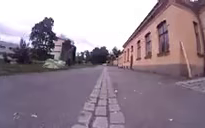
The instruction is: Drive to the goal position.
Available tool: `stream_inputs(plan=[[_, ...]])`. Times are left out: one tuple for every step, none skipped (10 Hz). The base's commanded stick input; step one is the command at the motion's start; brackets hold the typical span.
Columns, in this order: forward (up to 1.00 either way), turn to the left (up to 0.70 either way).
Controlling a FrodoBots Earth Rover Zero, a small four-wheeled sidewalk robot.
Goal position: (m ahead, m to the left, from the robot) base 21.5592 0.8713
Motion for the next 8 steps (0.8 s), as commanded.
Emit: stream_inputs(plan=[[0.45,0.0],[0.45,0.0],[0.45,0.0],[0.45,0.0],[0.45,0.0],[0.45,0.0],[0.45,0.0],[0.45,0.0]])
